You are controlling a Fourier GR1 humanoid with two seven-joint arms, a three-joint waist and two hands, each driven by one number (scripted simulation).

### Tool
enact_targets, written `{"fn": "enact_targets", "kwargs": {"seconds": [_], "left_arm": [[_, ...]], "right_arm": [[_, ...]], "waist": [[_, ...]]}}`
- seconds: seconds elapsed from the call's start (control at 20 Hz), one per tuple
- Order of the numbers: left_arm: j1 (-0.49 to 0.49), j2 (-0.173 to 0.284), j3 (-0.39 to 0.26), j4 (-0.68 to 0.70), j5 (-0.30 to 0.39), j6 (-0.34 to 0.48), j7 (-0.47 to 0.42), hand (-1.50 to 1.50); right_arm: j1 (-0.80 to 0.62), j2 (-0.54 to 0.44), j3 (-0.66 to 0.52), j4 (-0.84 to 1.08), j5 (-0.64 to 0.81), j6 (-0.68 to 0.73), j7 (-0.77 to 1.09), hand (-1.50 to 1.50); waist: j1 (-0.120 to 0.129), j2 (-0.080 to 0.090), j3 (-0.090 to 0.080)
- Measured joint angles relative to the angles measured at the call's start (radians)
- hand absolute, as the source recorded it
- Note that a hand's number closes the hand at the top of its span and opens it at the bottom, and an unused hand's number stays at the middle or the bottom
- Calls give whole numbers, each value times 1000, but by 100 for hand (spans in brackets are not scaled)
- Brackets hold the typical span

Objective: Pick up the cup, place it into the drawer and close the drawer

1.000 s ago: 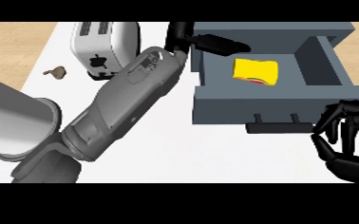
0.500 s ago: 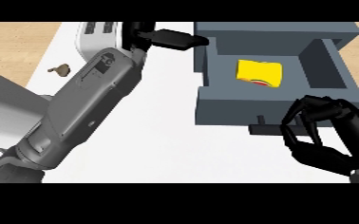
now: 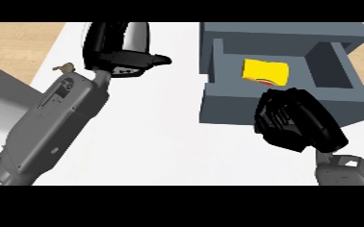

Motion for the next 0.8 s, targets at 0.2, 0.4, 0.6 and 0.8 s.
{"fn": "enact_targets", "kwargs": {"seconds": [0.2,0.4,0.6,0.8], "left_arm": [[69,60,37,-61,17,-45,5,-150],[151,107,66,-128,26,-80,-4,-150],[224,149,102,-165,32,-125,-11,-150],[277,169,128,-208,29,-143,-10,-150]], "right_arm": [[-81,-15,33,138,147,-83,-39,150],[-147,7,63,344,236,-161,-101,150],[-256,71,63,595,288,-246,-141,150],[-403,103,14,844,291,-301,-213,150]], "waist": [[1,-5,-6],[7,3,0],[6,11,4],[10,13,5]]}}
